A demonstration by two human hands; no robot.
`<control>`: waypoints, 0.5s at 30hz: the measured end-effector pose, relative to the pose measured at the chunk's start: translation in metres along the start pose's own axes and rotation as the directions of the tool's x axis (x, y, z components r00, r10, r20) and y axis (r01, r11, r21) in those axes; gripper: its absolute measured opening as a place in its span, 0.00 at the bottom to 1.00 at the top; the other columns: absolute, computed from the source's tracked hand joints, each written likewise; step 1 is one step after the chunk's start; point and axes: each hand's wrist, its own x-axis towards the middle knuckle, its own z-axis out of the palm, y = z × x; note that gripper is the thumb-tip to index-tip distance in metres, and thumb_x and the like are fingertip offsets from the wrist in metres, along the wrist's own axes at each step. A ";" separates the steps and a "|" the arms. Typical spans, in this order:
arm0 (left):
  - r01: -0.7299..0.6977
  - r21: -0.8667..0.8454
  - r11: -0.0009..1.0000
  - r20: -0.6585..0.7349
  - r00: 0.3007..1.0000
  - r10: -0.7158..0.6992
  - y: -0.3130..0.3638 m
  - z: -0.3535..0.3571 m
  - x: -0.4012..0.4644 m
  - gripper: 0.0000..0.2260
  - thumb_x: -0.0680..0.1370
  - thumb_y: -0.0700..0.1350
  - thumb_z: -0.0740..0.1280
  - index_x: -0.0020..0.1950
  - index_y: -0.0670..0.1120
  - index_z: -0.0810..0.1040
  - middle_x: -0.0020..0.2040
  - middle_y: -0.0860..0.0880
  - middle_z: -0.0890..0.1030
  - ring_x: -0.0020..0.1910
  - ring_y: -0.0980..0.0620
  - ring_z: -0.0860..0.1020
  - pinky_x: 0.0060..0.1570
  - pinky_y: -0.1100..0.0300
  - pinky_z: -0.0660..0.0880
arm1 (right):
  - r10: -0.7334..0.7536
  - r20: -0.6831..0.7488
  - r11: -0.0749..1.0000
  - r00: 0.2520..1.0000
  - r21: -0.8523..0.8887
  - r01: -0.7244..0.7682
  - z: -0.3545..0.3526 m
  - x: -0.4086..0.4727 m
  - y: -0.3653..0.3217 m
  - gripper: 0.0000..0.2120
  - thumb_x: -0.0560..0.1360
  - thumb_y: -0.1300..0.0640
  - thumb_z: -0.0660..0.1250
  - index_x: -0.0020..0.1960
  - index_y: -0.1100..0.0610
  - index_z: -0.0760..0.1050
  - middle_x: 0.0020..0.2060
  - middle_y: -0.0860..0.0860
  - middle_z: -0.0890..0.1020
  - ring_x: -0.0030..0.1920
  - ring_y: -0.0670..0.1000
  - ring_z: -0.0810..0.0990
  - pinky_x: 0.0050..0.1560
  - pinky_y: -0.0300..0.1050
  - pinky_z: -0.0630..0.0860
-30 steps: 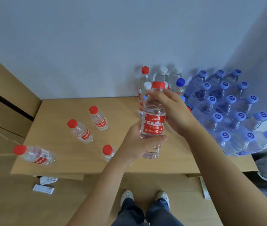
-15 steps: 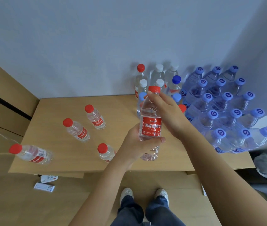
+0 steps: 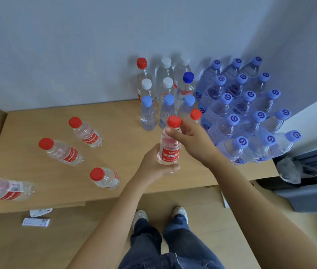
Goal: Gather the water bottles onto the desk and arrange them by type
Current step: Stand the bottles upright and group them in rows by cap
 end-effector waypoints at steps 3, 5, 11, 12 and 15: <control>-0.003 0.026 1.000 0.005 1.000 0.003 -0.014 0.007 0.014 0.25 0.61 0.48 0.78 0.56 0.55 0.77 0.51 0.53 0.84 0.53 0.52 0.82 0.55 0.50 0.79 | 0.019 -0.023 0.999 1.000 -0.031 -0.020 0.002 -0.002 0.017 0.05 0.78 0.55 0.69 0.45 0.54 0.75 0.39 0.50 0.78 0.43 0.45 0.76 0.51 0.46 0.74; -0.017 0.049 0.999 -0.024 1.000 0.018 -0.023 0.011 0.022 0.22 0.59 0.49 0.78 0.50 0.59 0.77 0.47 0.56 0.84 0.50 0.58 0.82 0.52 0.54 0.78 | 0.028 -0.055 0.998 0.998 -0.048 -0.031 0.004 -0.002 0.030 0.05 0.77 0.55 0.71 0.44 0.53 0.75 0.38 0.47 0.79 0.41 0.44 0.77 0.49 0.44 0.74; 0.013 0.074 0.997 -0.128 0.992 -0.004 -0.046 0.024 0.039 0.25 0.60 0.43 0.82 0.46 0.59 0.73 0.46 0.58 0.81 0.45 0.64 0.80 0.45 0.63 0.74 | 0.034 -0.128 0.994 0.991 -0.094 -0.046 0.012 -0.003 0.058 0.08 0.75 0.55 0.73 0.51 0.56 0.79 0.44 0.52 0.83 0.50 0.55 0.80 0.57 0.56 0.76; 0.021 0.074 0.997 -0.134 0.991 -0.011 -0.049 0.027 0.041 0.25 0.60 0.41 0.82 0.46 0.59 0.73 0.45 0.58 0.81 0.45 0.63 0.80 0.44 0.64 0.75 | 0.030 -0.133 0.995 0.991 -0.092 -0.042 0.014 -0.003 0.061 0.06 0.74 0.55 0.73 0.50 0.52 0.79 0.43 0.47 0.82 0.49 0.53 0.80 0.56 0.56 0.76; 0.011 0.082 0.997 -0.154 0.988 0.002 -0.053 0.032 0.045 0.23 0.59 0.43 0.80 0.44 0.62 0.74 0.45 0.58 0.81 0.44 0.62 0.81 0.42 0.66 0.74 | 0.026 -0.122 0.998 0.992 -0.056 -0.033 0.017 -0.002 0.069 0.10 0.74 0.56 0.74 0.52 0.46 0.78 0.44 0.40 0.82 0.51 0.46 0.80 0.57 0.50 0.77</control>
